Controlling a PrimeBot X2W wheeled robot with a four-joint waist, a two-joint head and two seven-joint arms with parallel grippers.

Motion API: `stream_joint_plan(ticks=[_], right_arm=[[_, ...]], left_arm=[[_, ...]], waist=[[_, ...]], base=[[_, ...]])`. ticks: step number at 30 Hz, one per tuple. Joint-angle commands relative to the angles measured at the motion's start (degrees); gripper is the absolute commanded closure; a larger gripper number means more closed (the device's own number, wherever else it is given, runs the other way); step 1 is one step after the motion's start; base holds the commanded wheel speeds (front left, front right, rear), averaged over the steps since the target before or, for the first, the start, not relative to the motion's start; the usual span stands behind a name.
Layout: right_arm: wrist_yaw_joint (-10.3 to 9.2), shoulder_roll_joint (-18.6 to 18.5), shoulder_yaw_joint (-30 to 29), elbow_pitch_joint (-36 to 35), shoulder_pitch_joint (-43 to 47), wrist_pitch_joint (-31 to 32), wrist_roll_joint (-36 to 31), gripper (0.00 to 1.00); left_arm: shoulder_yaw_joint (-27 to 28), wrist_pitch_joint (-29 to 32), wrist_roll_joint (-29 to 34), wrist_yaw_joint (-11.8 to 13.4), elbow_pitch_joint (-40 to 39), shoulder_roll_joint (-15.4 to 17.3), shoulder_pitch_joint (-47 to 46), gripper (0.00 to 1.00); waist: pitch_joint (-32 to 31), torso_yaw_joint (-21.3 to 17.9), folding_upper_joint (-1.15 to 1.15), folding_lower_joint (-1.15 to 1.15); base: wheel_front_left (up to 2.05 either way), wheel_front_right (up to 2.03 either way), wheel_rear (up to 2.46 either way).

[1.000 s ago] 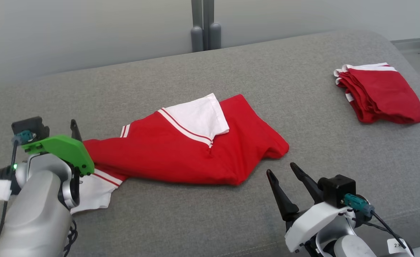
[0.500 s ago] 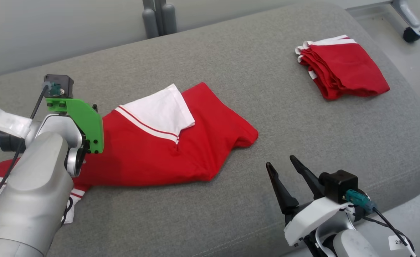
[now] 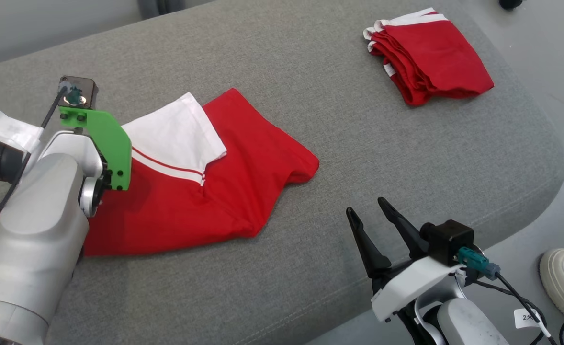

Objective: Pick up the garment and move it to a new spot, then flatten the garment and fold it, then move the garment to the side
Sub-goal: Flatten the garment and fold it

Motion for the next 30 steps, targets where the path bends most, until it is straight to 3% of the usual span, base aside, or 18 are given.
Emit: stream_joint_plan(ticks=[1, 7, 15, 16, 18, 19, 26, 30], right_arm=[[-0.07, 0.0, -0.1, 0.2, -0.8, -0.4, 0.3, 0.00], [-0.07, 0.0, -0.4, 1.0, -1.3, -1.4, 0.6, 0.00], [-0.06, 0.0, -0.6, 1.6, -2.1, -2.5, 1.1, 0.00], [-0.07, 0.0, -0.6, 1.7, -2.4, -2.5, 1.1, 0.00], [-0.06, 0.0, -0.6, 1.9, -2.8, -2.6, 1.1, 0.00], [-0.07, 0.0, -0.6, 2.0, -3.0, -2.7, 1.1, 0.00], [-0.07, 0.0, 0.1, 2.6, -3.7, -2.7, 1.1, 0.00], [-0.07, 0.0, 0.5, 2.9, -4.0, -2.9, 1.5, 0.00]], left_arm=[[0.0, 0.2, 0.5, 0.3, 0.3, 0.6, -1.0, 0.00], [-0.6, 2.5, 1.0, 0.6, 1.1, 2.2, -2.9, 0.00], [-1.1, 7.2, -0.2, 1.1, 2.3, 1.6, -3.3, 0.00], [-1.1, 7.9, -0.5, 0.9, 2.4, 1.3, -3.1, 0.22], [-1.3, 9.0, -0.9, 0.6, 2.5, 0.8, -2.7, 0.82], [-1.4, 9.3, -1.1, 0.6, 2.3, 0.7, -2.5, 1.00], [-0.3, 3.9, -1.2, 1.4, -0.1, 1.1, -3.3, 1.00], [0.3, -4.7, 0.4, 1.7, -2.3, 1.9, -5.1, 1.00]], waist=[[1.6, -1.5, 0.00, 0.00], [3.9, -2.6, 0.00, 0.00], [5.3, -1.8, 0.00, 0.00], [5.4, -1.5, 0.00, 0.00], [5.3, -1.0, 0.00, 0.00], [5.2, -0.7, 0.00, 0.00], [4.5, 0.3, 0.00, 0.00], [4.4, 0.3, 0.00, 0.00]], base=[[0.00, 0.00, 0.00], [0.00, 0.00, 0.00], [0.00, 0.00, 0.00], [0.00, 0.00, 0.00], [0.00, 0.00, 0.00], [0.00, 0.00, 0.00], [0.00, 0.00, 0.00], [0.00, 0.00, 0.00]])
